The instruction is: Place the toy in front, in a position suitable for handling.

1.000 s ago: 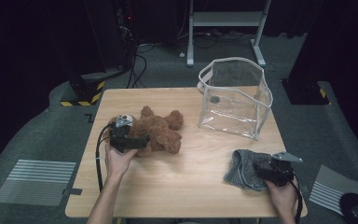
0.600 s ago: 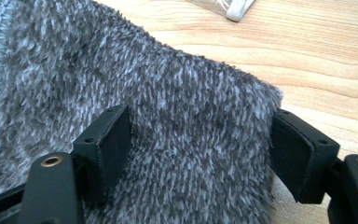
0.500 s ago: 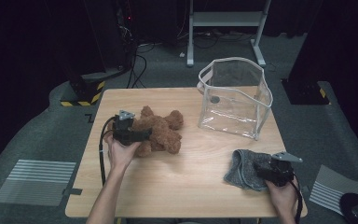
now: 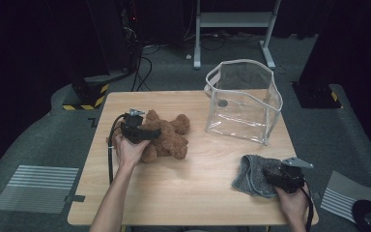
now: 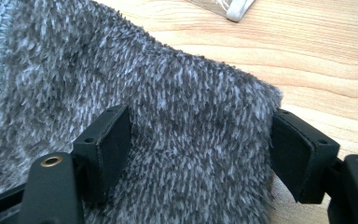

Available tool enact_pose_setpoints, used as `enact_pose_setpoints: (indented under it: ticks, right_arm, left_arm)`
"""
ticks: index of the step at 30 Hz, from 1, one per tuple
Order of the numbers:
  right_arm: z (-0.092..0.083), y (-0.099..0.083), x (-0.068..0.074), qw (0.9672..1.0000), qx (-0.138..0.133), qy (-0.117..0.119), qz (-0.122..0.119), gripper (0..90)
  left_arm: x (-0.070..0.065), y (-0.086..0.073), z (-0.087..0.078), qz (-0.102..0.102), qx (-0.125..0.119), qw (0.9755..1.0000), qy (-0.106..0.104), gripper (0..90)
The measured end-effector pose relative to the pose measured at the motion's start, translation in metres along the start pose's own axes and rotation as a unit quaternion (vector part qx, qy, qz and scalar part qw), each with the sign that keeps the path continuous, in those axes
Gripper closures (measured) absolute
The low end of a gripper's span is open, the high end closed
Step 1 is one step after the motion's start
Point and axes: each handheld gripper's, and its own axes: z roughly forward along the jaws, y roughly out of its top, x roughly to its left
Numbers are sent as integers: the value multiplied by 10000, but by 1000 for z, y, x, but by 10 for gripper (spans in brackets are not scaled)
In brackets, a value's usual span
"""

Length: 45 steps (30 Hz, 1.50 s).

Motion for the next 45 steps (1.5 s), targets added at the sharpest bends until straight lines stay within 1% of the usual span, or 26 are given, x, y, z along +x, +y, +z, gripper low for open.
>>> enact_pose_setpoints:
  ticks: [6, 9, 10, 11, 12, 15, 16, 20, 23, 24, 25, 29, 33, 34, 35, 37, 40, 45]
  right_arm:
    - [0, 0, 0, 10000, 0, 0, 0, 255]
    - [0, 0, 0, 10000, 0, 0, 0, 255]
    - [0, 0, 0, 10000, 0, -1, -2, 255]
    - [0, 0, 0, 10000, 0, -1, -2, 255]
    - [0, 0, 0, 10000, -4, -5, -17, 255]
    - [0, 0, 0, 10000, -1, -7, -8, 255]
    - [0, 0, 0, 10000, -4, -5, -17, 255]
    - [0, 0, 0, 10000, -3, -14, -15, 255]
    - [0, 0, 0, 10000, -2, -11, -12, 255]
    - [0, 0, 0, 10000, -2, -8, -11, 255]
    - [0, 0, 0, 10000, -2, -12, -13, 255]
    - [0, 0, 0, 10000, -2, -11, -11, 255]
    - [0, 0, 0, 10000, -1, -9, -8, 255]
    - [0, 0, 0, 10000, -2, -11, -12, 255]
    - [0, 0, 0, 10000, -2, -9, -11, 255]
    - [0, 0, 0, 10000, -5, -2, -25, 255]
    - [0, 0, 0, 10000, -2, -7, -14, 255]
    - [0, 0, 0, 10000, -5, 0, -20, 255]
  left_arm:
    - [1, 0, 6, -18, 70, 10000, -66, 1]
    - [0, 0, 9, 26, 103, 9999, -12, 6]
    - [-1, -1, 12, 49, 157, 9999, -42, 10]
    - [-1, -1, 12, 49, 157, 9999, -42, 13]
    - [-1, -2, 14, 100, 241, 9996, -86, 17]
    - [-1, -3, 14, 132, 282, 9995, -105, 36]
    - [-3, -4, 15, 218, 351, 9991, -96, 70]
    - [-2, -8, 15, 200, 357, 9991, -131, 174]
    - [-1, -10, 14, 203, 318, 9992, -146, 293]
    - [0, -11, 13, 191, 301, 9992, -158, 293]
    - [1, -13, 13, 190, 281, 9993, -158, 371]
    - [2, -15, 10, 222, 257, 9993, -167, 491]
    - [1, -16, 8, 274, 246, 9992, -158, 577]
    - [0, -16, 7, 304, 243, 9991, -137, 599]
    - [-1, -17, 6, 386, 230, 9989, -103, 620]
    - [-2, -17, 5, 398, 215, 9989, -95, 653]
    - [-2, -17, 2, 407, 144, 9990, -127, 689]
    - [-4, -19, -1, 404, 52, 9991, -147, 717]
